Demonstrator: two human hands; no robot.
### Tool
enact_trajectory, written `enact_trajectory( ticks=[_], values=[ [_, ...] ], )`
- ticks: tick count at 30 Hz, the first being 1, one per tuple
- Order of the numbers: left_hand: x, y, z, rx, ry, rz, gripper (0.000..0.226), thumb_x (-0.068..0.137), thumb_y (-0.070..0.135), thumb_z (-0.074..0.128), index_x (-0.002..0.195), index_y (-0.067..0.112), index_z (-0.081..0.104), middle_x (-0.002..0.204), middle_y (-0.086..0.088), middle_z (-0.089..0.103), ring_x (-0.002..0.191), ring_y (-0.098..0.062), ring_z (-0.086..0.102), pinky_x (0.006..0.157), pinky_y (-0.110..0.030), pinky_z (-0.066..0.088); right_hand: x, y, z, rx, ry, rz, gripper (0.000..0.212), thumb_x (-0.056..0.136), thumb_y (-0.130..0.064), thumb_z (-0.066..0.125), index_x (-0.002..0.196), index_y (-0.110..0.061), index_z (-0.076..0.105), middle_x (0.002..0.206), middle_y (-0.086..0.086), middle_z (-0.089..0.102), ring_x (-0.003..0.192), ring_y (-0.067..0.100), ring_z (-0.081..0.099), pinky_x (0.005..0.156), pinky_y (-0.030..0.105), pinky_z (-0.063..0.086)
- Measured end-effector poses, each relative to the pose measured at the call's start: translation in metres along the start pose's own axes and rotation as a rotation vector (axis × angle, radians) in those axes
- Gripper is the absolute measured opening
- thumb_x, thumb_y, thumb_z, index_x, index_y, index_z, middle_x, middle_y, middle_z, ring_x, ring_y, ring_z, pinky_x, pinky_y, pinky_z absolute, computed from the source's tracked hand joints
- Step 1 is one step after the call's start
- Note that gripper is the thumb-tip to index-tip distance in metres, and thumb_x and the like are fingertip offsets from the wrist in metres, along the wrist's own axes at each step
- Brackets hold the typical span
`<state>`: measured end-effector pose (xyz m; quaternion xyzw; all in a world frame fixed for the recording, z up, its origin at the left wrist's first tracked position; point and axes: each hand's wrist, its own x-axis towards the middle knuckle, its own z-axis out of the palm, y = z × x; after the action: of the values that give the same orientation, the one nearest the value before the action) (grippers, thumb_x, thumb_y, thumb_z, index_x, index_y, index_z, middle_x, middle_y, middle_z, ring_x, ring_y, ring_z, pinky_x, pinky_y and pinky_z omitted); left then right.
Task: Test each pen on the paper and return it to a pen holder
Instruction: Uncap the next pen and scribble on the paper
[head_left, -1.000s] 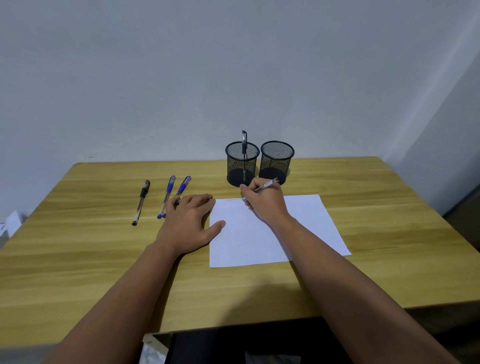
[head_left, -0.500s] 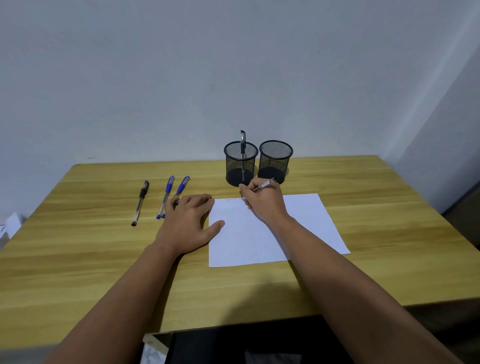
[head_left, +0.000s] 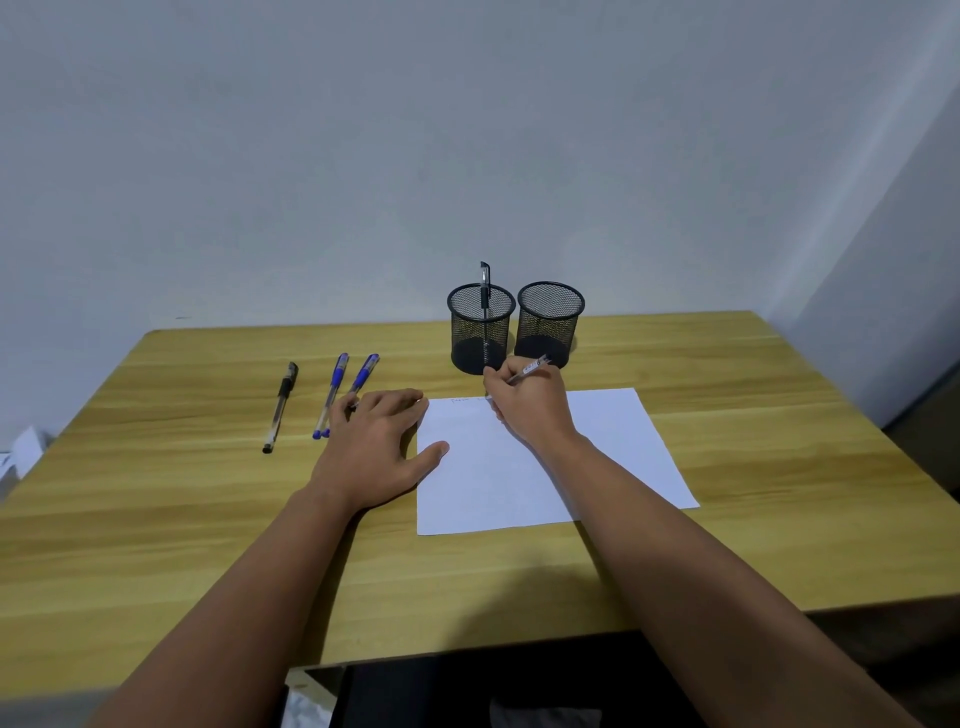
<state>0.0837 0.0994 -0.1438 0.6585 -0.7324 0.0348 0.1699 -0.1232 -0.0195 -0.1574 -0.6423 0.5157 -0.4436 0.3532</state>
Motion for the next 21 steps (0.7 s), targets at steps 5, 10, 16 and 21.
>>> enact_trajectory(
  ticks=[5,10,16,21],
  values=[
    [-0.0007,-0.0008,0.0012,-0.003,0.009,0.004,0.075,0.087,0.078,0.036,0.143,0.032,0.056,0.149,0.015,0.050,0.140,-0.011,0.038,0.118,-0.054,0.017,0.0012,-0.0010,0.0008,-0.009,0.011,-0.010,0.034,0.089,-0.036,0.067,0.066,-0.014,0.055,0.057,0.015,0.058,0.058,0.044,0.060,0.053,0.048,0.053],
    [-0.0004,-0.0006,0.0009,-0.003,0.005,0.005,0.074,0.087,0.077,0.037,0.143,0.033,0.055,0.149,0.015,0.050,0.140,-0.011,0.037,0.118,-0.055,0.017,0.0013,0.0008,0.0001,-0.007,0.003,-0.020,0.038,0.089,-0.027,0.064,0.062,-0.006,0.047,0.054,0.015,0.049,0.058,0.047,0.055,0.052,0.035,0.041],
    [-0.0014,-0.0007,0.0014,-0.013,0.023,0.009,0.071,0.087,0.077,0.038,0.140,0.033,0.058,0.148,0.016,0.051,0.139,-0.011,0.039,0.117,-0.056,0.017,0.0002,-0.0014,-0.0008,0.010,-0.004,-0.023,0.044,0.092,-0.027,0.061,0.066,-0.003,0.037,0.056,0.017,0.041,0.053,0.041,0.045,0.052,0.032,0.036],
    [-0.0018,-0.0012,0.0034,-0.016,0.026,0.008,0.069,0.087,0.076,0.040,0.139,0.034,0.059,0.148,0.016,0.051,0.139,-0.011,0.039,0.117,-0.056,0.017,-0.0030,-0.0070,-0.0033,0.062,0.013,0.023,0.044,0.094,-0.022,0.062,0.066,-0.008,0.032,0.059,0.010,0.035,0.056,0.024,0.035,0.051,0.032,0.032]
  ],
)
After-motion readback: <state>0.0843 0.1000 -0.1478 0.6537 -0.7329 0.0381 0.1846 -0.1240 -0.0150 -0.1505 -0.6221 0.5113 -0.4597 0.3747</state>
